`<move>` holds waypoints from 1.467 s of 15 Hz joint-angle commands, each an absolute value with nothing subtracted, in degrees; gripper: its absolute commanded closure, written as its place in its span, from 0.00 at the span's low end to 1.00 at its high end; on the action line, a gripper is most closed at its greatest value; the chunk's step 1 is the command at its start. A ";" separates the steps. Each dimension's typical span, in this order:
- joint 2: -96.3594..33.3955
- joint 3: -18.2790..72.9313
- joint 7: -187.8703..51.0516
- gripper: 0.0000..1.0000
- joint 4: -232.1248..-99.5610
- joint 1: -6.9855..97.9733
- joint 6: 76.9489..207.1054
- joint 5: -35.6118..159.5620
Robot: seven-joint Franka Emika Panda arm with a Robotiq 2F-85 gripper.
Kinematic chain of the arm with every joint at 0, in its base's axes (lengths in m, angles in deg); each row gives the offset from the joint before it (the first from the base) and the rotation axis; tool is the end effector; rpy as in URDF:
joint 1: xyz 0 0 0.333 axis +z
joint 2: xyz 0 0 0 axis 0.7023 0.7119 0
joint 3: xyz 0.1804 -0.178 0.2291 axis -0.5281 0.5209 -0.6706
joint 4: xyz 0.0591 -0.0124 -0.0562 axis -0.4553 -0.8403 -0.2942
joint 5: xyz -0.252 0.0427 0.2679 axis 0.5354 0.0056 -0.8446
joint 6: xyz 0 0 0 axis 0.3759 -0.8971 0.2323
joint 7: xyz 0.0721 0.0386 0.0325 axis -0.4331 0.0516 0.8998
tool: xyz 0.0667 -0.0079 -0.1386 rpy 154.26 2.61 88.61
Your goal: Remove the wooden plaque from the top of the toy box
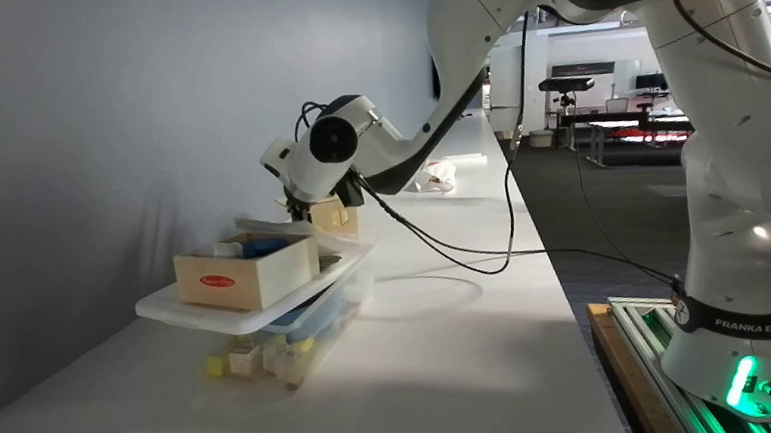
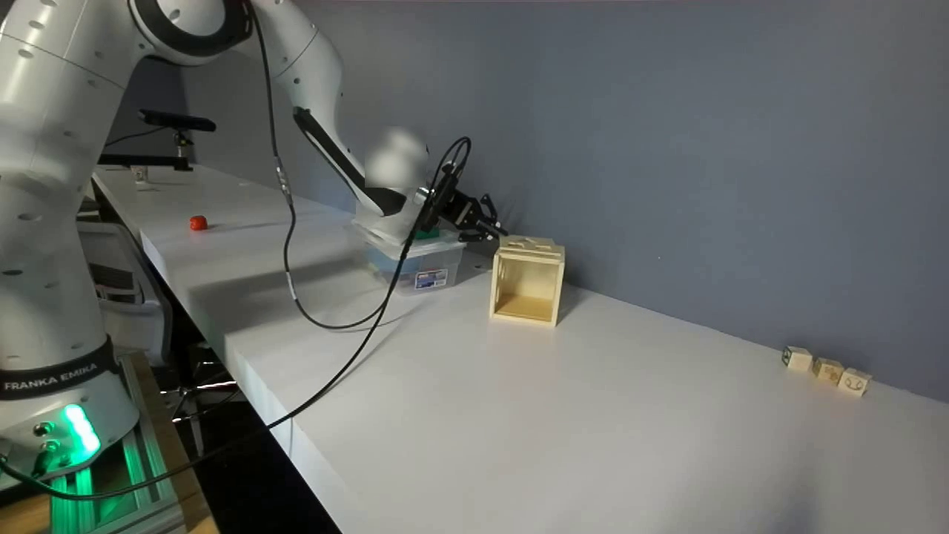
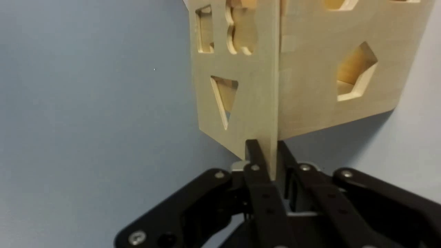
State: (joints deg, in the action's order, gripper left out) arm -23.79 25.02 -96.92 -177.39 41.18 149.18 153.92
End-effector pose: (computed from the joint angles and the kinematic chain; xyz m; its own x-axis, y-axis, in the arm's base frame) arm 0.6843 -0.0853 0.3471 0.7672 0.6390 0.0558 0.2410 -0.3677 0.8982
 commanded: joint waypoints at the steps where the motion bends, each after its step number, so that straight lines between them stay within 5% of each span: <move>1: -25.41 24.98 -97.36 0.97 -177.38 42.23 147.04 156.16; 9: -43.08 23.13 -99.96 0.98 -191.10 44.71 145.52 161.26; 22: -71.49 30.88 -68.95 0.98 -219.40 39.32 191.85 162.58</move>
State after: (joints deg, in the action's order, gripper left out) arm -66.27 28.65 -75.57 -214.86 41.06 185.00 158.98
